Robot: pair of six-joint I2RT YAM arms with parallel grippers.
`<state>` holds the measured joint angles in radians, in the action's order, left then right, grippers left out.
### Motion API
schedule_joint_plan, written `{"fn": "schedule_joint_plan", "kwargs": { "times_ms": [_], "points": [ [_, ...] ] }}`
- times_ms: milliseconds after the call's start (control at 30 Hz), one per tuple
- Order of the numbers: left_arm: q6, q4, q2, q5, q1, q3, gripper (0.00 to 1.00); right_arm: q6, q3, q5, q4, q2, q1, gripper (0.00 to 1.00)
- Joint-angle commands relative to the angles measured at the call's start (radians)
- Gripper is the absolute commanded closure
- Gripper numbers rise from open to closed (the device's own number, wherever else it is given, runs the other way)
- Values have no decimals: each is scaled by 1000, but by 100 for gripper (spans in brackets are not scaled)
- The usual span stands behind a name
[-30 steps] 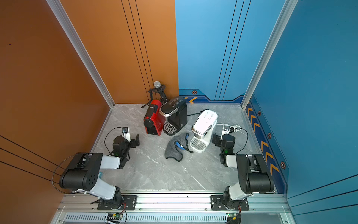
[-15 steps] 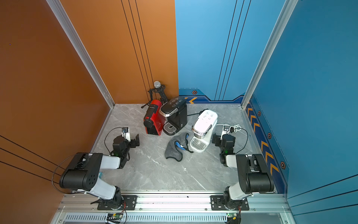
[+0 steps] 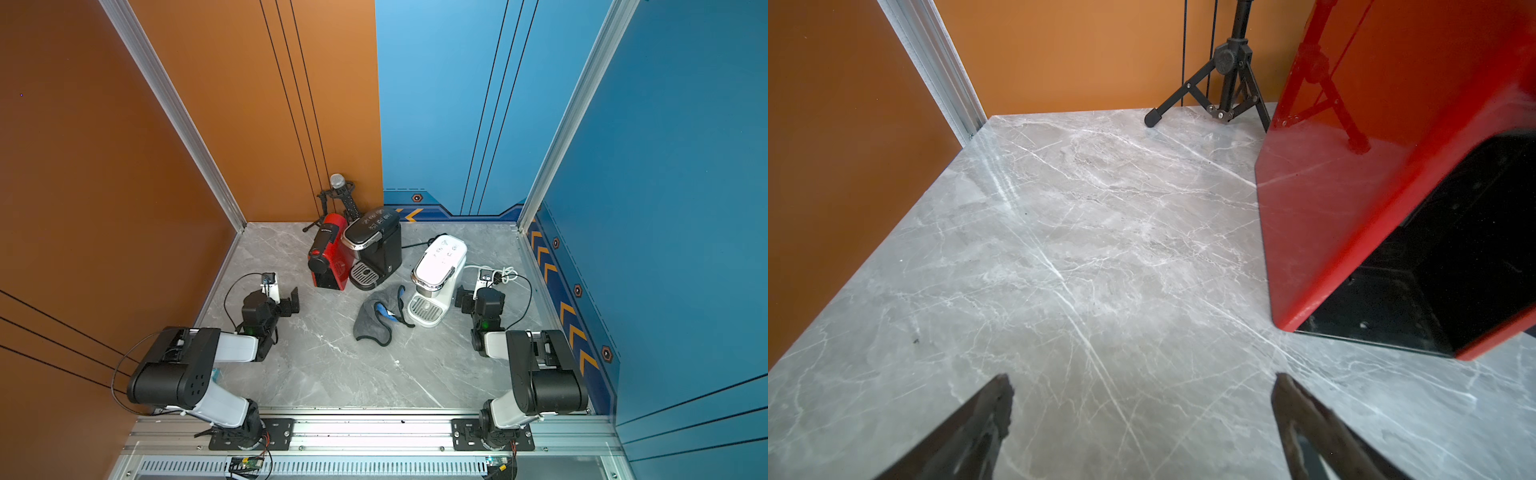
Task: Wipe the surface of a coffee machine
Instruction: Pick up the cleaning item at the center of the board.
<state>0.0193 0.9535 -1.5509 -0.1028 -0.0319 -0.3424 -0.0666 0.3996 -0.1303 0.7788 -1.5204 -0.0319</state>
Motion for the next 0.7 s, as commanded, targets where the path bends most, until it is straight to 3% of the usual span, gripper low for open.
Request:
{"fn": "schedule_joint_plan", "kwargs": {
  "times_ms": [0,200,333,433,500,533,667],
  "points": [
    [12,13,-5,18,2,-10,2,12,8,9,8,3,4,0],
    [32,4,-10,71,3,-18,2,11,9,8,6,3,4,0],
    [-24,-7,-10,-71,4,-26,2,11,9,8,7,4,4,0],
    [-32,-7,-8,-83,6,-21,2,8,7,-5,8,14,3,0],
    [-37,-7,5,-108,2,-19,2,6,34,-33,-110,87,-7,0],
    [-29,-7,25,-123,-7,-11,2,-22,78,-45,-272,146,-10,0],
    [52,-145,182,-246,-104,-22,2,-197,212,-43,-636,278,28,0]
  ]
}}
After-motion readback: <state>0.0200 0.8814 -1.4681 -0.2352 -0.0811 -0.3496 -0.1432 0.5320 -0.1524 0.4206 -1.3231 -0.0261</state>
